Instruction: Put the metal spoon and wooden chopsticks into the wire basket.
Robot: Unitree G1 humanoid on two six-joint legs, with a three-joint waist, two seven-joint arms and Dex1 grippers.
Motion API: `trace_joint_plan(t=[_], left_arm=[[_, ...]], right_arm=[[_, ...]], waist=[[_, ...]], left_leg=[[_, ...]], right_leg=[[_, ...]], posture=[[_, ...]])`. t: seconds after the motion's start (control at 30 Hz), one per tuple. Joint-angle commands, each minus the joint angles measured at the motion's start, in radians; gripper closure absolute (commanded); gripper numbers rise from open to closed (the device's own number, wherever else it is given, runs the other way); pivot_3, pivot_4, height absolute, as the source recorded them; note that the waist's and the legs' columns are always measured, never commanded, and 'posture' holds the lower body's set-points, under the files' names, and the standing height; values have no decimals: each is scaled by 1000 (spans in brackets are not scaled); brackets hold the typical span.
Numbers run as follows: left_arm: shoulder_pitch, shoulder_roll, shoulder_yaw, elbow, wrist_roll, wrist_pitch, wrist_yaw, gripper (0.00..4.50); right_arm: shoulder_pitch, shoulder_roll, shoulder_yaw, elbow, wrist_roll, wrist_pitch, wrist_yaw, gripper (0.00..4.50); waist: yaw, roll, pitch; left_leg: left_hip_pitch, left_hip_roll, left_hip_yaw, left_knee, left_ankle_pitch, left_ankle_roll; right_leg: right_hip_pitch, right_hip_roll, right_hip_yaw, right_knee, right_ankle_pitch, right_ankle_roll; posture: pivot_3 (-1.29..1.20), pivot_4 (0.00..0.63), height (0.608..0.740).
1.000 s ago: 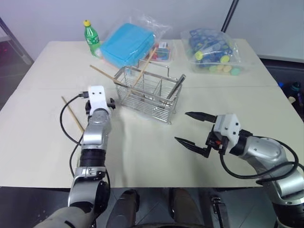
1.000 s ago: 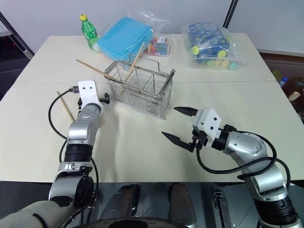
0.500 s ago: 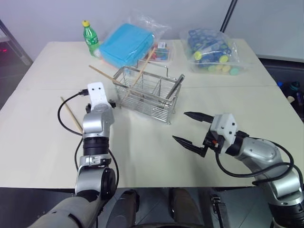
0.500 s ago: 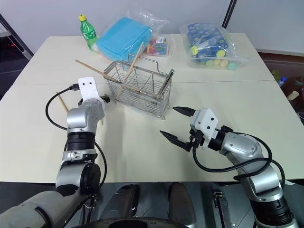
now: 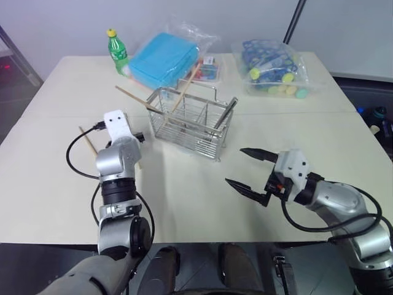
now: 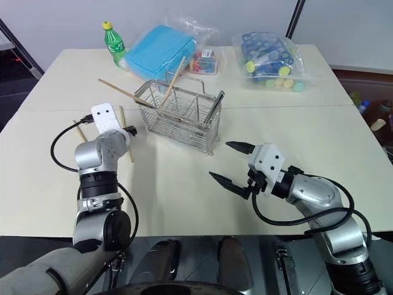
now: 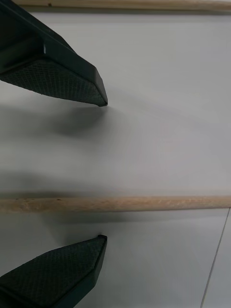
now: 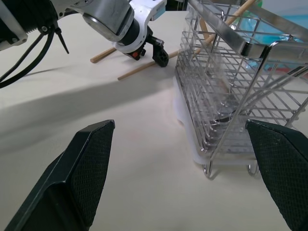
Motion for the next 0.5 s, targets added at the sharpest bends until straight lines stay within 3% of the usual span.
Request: trace_joint_plan(t=[0.03,0.13,0.23,0.37,0.5], left_arm=[[32,-1,33,5,-3,25,18,0],[38,-3,28,2,-8,7,9,847],[43,-7,33,-1,-22,-14,5,2211],[47,1,30,3,-25,-32,5,4464],[49,11,33,9,-29,-39,1,4464]], right_arm=[[0,-7,-36,-47,29,-23,10,40],[-5,-8,-47,-52,39,-18,10,0],[-15,-10,-51,-64,48,-7,5,0],[-34,-16,-61,-79,67,16,-8,0],[-43,-22,-100,-99,115,60,-33,0]], waist=[[0,0,0],[0,0,0],[0,0,0],[4,1,-1],[5,0,-1]], left_leg=[[0,0,0,0,0,0],[0,0,0,0,0,0],[0,0,0,0,0,0],[0,0,0,0,0,0],[0,0,0,1,0,0]], right_leg=[[0,0,0,0,0,0],[0,0,0,0,0,0],[0,0,0,0,0,0],[0,0,0,0,0,0],[1,0,0,0,0,0]], posture=[[0,150,740],[0,150,740],[0,150,740],[0,150,740],[0,150,740]])
